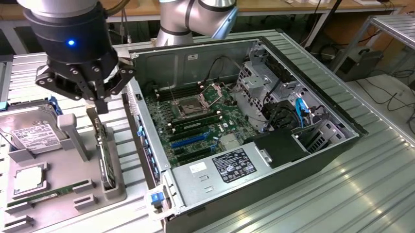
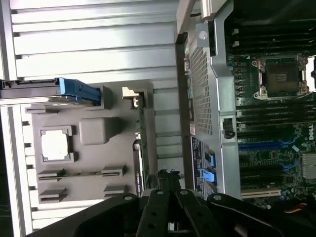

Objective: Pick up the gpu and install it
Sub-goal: 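Reach for the gpu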

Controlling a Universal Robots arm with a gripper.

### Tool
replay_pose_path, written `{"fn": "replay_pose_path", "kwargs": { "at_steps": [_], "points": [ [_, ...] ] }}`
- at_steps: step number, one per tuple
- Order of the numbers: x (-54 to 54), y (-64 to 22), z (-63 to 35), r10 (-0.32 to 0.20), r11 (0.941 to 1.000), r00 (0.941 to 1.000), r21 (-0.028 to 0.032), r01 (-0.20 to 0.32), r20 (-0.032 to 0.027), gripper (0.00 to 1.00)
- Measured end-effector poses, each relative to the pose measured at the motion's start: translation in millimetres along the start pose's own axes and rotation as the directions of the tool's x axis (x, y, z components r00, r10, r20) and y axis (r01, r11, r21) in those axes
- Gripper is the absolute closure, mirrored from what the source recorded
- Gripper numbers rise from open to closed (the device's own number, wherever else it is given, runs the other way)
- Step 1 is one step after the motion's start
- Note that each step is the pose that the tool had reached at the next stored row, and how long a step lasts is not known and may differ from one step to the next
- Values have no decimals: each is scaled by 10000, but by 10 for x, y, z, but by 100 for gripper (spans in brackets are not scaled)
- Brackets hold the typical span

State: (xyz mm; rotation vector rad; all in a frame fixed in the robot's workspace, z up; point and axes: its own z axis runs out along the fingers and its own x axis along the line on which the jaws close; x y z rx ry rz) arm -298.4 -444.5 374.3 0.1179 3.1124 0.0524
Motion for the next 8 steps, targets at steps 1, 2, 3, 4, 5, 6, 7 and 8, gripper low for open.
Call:
{"fn": "replay_pose_path", "kwargs": {
  "at_steps": [1, 2, 3, 4, 5, 6, 7, 8],
  "points": [
    [44, -4, 17, 0, 10000, 10000, 2, 0, 0, 89],
    [82, -8, 33, -2, 10000, 10000, 2, 2, -1, 89],
    [121, -11, 53, -1, 10000, 10000, 1, 1, -4, 89],
    [151, -20, 78, 1, 10000, 10000, 2, -1, -24, 89],
    [160, -25, 91, 0, 10000, 10000, 4, 0, -41, 89],
    [169, -29, 105, 1, 10000, 10000, 9, -1, -86, 89],
    [178, -33, 110, 2, 10000, 9999, 12, -2, -117, 89],
    [190, -44, 117, 5, 10000, 9999, 14, -4, -150, 89]
  ]
}}
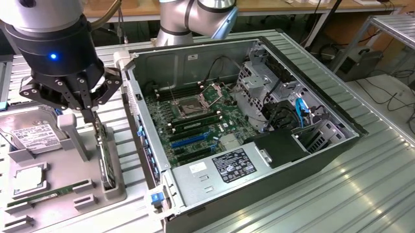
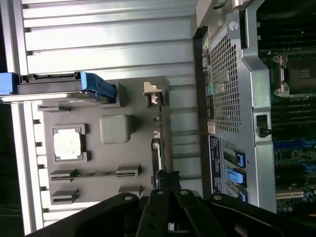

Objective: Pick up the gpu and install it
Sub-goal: 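Reach for the gpu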

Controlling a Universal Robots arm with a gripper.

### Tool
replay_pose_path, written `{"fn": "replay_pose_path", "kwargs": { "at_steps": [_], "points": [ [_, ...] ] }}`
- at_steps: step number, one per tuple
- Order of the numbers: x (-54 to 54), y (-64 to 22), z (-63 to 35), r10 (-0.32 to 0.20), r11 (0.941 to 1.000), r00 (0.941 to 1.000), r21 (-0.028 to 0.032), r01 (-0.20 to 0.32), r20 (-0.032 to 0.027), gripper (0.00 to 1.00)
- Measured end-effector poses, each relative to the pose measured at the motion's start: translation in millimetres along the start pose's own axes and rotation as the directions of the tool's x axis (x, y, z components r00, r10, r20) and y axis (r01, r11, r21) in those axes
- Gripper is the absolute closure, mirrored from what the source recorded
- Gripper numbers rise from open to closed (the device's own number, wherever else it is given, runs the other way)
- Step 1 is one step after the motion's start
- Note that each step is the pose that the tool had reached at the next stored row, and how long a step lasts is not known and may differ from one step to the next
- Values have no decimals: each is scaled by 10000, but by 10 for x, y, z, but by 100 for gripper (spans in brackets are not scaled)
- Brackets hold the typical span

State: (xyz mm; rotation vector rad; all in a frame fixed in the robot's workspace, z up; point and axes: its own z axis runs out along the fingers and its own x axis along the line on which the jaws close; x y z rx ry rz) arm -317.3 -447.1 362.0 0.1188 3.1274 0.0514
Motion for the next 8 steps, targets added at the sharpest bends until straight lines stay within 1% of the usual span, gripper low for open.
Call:
{"fn": "replay_pose_path", "kwargs": {
  "at_steps": [1, 8],
  "points": [
    [6, -6, 4, 2, 10000, 10000, 1, -2, -27, 89],
    [6, -7, 4, 1, 10000, 10000, 1, -1, -31, 89]
  ]
}}
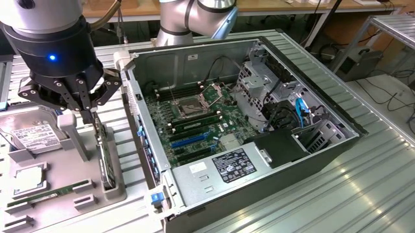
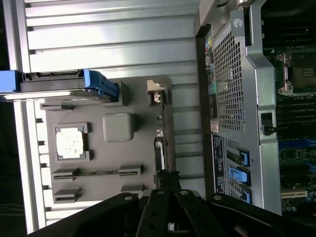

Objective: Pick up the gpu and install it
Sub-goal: 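Pick up the gpu and move the gpu toward the slot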

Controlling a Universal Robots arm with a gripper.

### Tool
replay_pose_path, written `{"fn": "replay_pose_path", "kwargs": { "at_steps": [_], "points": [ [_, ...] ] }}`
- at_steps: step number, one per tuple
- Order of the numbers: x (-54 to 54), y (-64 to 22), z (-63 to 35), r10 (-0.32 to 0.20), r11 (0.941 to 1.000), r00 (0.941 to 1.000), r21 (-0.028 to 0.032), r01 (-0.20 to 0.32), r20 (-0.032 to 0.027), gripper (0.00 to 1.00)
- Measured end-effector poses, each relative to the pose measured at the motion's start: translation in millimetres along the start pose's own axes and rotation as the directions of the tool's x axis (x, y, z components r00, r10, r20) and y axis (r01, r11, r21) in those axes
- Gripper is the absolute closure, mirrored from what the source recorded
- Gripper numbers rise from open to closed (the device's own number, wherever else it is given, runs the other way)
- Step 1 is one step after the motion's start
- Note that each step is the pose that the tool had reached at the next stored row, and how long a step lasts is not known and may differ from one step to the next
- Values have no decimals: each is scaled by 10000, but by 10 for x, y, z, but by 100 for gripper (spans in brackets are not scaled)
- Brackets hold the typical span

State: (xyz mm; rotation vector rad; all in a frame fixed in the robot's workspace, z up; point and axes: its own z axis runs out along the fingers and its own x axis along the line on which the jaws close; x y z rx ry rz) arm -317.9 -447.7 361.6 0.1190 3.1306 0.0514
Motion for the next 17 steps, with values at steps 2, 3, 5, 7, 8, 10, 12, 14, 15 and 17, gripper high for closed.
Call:
{"fn": "replay_pose_path", "kwargs": {
  "at_steps": [2, 3, 5, 7, 8, 10, 12, 14, 15, 17],
  "points": [
    [0, 0, 0, 0, 10000, 10000, 0, 0, 0, 89],
    [0, 0, 0, 0, 10000, 10000, 0, 0, 0, 89],
    [0, 0, 0, 0, 10000, 10000, 0, 0, 0, 89],
    [0, 0, 0, 0, 10000, 10000, 1, 0, 0, 89],
    [0, 0, 0, 0, 10000, 10000, 0, 0, 0, 89],
    [0, 0, 0, 0, 10000, 10000, 0, 0, 0, 83],
    [0, 0, 0, 0, 10000, 10000, 0, 0, 0, 71],
    [0, 0, 0, 0, 10000, 10000, 0, 0, 1, 64],
    [1, 0, 7, -1, 10000, 10000, 1, 1, 7, 64],
    [22, -5, 55, -1, 10000, 10000, 0, 1, 36, 64]
  ]
}}
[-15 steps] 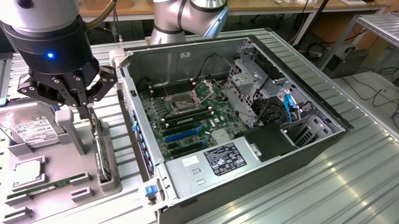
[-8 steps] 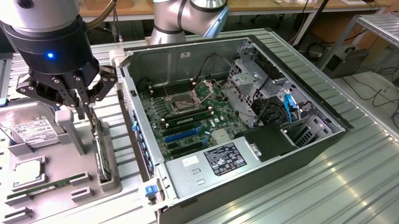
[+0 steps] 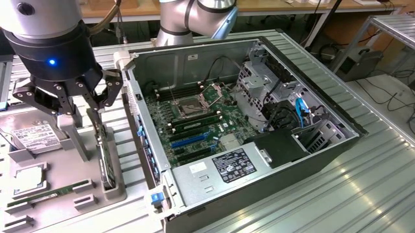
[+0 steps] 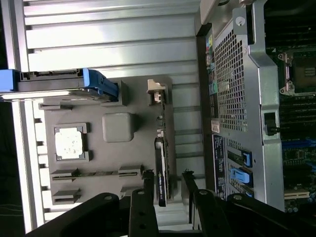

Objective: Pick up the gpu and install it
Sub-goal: 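Pick up the gpu and move the gpu toward the slot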

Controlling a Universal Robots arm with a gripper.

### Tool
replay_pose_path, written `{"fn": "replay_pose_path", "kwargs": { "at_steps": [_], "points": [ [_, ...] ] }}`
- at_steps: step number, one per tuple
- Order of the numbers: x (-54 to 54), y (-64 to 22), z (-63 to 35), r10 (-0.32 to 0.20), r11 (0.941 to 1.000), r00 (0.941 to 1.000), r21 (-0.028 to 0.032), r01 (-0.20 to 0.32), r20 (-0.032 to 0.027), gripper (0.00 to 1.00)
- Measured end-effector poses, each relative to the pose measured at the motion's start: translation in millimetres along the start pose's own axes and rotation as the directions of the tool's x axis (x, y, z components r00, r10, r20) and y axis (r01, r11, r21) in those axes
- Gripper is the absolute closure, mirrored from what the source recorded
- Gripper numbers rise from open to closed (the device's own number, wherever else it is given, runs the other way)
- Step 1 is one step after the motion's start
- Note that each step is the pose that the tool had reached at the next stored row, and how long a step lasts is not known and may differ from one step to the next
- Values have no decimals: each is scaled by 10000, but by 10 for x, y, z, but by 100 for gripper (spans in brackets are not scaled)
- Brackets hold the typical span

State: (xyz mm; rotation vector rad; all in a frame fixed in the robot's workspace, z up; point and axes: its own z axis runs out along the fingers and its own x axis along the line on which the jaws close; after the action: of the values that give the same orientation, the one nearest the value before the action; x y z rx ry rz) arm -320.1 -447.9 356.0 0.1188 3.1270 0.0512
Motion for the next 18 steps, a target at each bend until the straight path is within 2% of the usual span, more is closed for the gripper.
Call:
{"fn": "replay_pose_path", "kwargs": {
  "at_steps": [5, 12, 18],
  "points": [
    [69, -18, 150, -2, 10000, 10000, -3, 2, 42, 64],
    [92, -36, 263, -9, 10000, 9996, -22, 10, 281, 64],
    [138, -52, 384, -10, 10000, 9995, -24, 11, 310, 64]
  ]
}}
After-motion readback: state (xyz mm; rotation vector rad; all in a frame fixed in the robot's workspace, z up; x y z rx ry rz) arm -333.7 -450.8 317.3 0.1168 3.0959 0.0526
